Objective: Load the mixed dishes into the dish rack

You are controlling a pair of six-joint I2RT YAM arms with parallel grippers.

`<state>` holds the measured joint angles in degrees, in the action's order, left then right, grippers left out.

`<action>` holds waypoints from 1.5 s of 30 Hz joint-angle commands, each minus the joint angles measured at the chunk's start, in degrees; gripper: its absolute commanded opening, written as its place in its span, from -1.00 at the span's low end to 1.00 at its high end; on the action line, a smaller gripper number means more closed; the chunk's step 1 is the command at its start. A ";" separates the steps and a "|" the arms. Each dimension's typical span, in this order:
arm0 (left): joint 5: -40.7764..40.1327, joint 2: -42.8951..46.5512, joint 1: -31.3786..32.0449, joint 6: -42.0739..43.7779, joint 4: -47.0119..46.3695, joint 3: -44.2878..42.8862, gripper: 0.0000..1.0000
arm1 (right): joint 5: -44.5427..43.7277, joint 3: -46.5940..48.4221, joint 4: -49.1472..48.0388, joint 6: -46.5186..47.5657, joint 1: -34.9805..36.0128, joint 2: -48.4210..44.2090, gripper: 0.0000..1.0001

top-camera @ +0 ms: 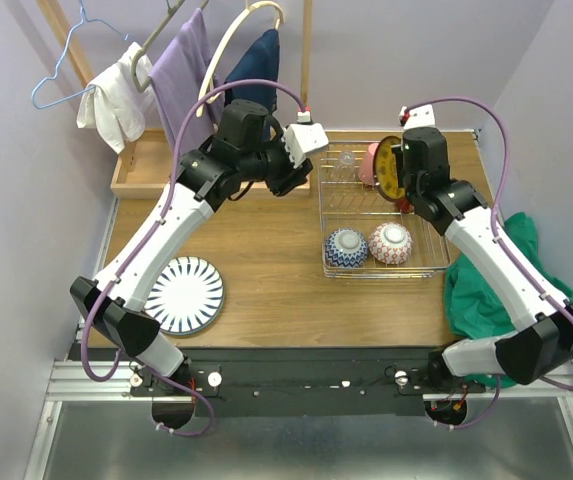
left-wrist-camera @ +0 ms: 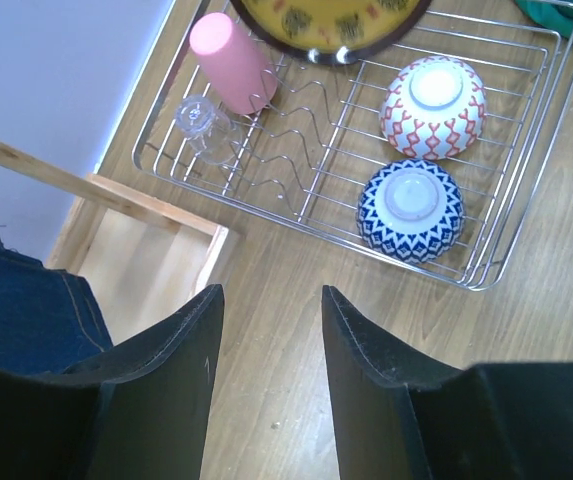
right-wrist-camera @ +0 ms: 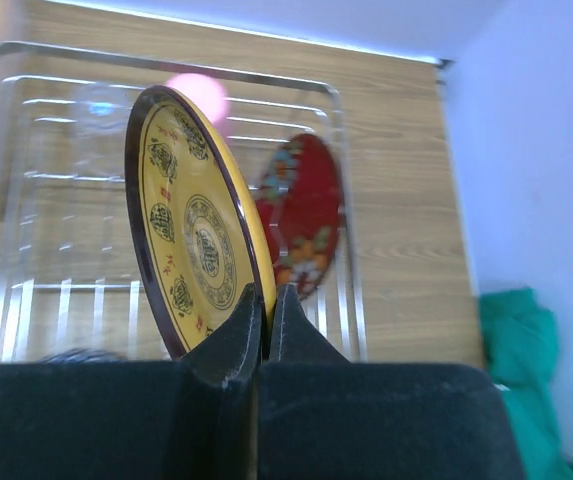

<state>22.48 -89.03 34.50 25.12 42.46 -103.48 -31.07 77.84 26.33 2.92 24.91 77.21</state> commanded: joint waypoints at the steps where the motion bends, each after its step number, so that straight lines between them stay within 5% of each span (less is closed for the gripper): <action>1: -0.59 0.79 0.65 -0.52 -1.06 0.65 0.05 | -12.96 4.68 2.32 1.13 0.05 3.38 -0.99; 11: -0.77 3.25 0.66 0.63 -0.45 5.21 0.05 | -22.10 3.72 -3.82 2.53 -0.03 8.48 -0.99; 45: -0.15 2.99 0.57 3.35 -2.03 12.52 0.04 | -21.93 11.90 -4.18 3.24 -2.76 22.72 -0.99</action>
<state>21.89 -85.52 34.98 28.03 41.34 -89.97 -50.63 88.16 23.49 6.26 22.61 99.66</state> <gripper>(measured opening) 0.523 0.025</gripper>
